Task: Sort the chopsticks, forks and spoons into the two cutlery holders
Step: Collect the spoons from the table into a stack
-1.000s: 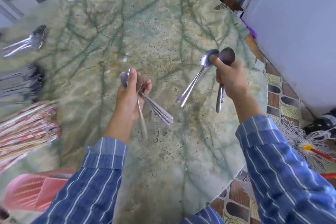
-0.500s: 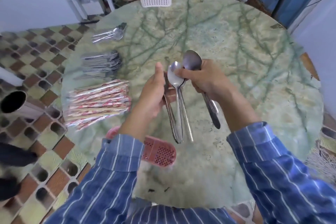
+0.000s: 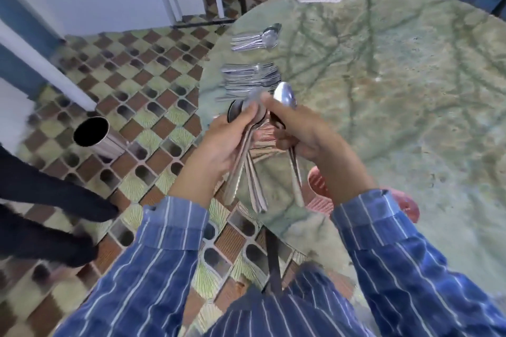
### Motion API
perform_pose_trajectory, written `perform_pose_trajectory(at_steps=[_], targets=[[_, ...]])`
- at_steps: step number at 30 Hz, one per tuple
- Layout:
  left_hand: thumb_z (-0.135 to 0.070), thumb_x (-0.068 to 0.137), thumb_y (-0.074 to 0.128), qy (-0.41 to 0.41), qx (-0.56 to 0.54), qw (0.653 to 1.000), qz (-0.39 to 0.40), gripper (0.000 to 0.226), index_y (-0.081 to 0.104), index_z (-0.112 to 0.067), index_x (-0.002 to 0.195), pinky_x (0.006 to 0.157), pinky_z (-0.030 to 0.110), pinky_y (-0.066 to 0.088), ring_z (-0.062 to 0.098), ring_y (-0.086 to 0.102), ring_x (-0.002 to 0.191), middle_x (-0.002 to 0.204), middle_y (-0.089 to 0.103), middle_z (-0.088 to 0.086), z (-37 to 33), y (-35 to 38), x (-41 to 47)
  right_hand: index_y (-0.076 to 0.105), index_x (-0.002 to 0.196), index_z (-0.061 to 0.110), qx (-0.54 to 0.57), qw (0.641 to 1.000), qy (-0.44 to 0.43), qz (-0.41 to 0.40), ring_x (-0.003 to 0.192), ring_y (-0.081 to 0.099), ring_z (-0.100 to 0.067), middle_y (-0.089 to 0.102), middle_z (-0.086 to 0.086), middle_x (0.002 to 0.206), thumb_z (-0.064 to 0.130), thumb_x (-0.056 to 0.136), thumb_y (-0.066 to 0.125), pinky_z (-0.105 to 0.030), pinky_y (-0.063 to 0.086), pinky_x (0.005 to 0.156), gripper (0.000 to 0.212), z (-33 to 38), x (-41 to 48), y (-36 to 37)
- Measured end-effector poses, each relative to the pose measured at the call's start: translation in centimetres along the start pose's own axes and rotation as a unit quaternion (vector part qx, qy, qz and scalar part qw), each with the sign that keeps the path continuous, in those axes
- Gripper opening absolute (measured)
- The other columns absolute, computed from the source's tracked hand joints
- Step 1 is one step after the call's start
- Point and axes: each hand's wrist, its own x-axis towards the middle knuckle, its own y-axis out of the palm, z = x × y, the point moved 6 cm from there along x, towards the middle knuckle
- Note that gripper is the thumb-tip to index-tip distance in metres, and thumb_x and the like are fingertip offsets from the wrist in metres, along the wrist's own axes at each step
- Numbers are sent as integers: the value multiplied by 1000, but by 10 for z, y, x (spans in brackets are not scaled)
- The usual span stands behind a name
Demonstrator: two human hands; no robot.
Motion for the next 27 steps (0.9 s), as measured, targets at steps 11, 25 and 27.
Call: perform_pose_trajectory(at_steps=[11, 25, 27], targets=[[-6, 98, 48, -82, -126, 989, -15, 29, 47, -1, 126, 59, 32, 59, 28, 73, 76, 101, 71, 21, -2, -93, 98, 47, 89, 5, 121, 992, 21, -27, 48, 49, -12, 53, -7, 69, 17, 99, 38, -23, 42, 44, 18, -17, 80, 72], [-54, 97, 34, -79, -13, 994, 76, 57, 49, -7, 126, 79, 36, 58, 25, 70, 96, 110, 67, 18, -75, -90, 250, 60, 87, 17, 39, 972, -6, -232, 63, 64, -15, 71, -7, 79, 13, 77, 77, -32, 53, 63, 20, 28, 207, 91], [-58, 94, 31, -86, -13, 992, 96, 61, 48, -10, 128, 68, 25, 58, 15, 72, 88, 108, 69, 14, -79, -81, 265, 62, 81, 17, 15, 965, -28, -259, 67, 67, -16, 70, -4, 75, 14, 76, 78, -38, 59, 73, 18, 36, 218, 86]])
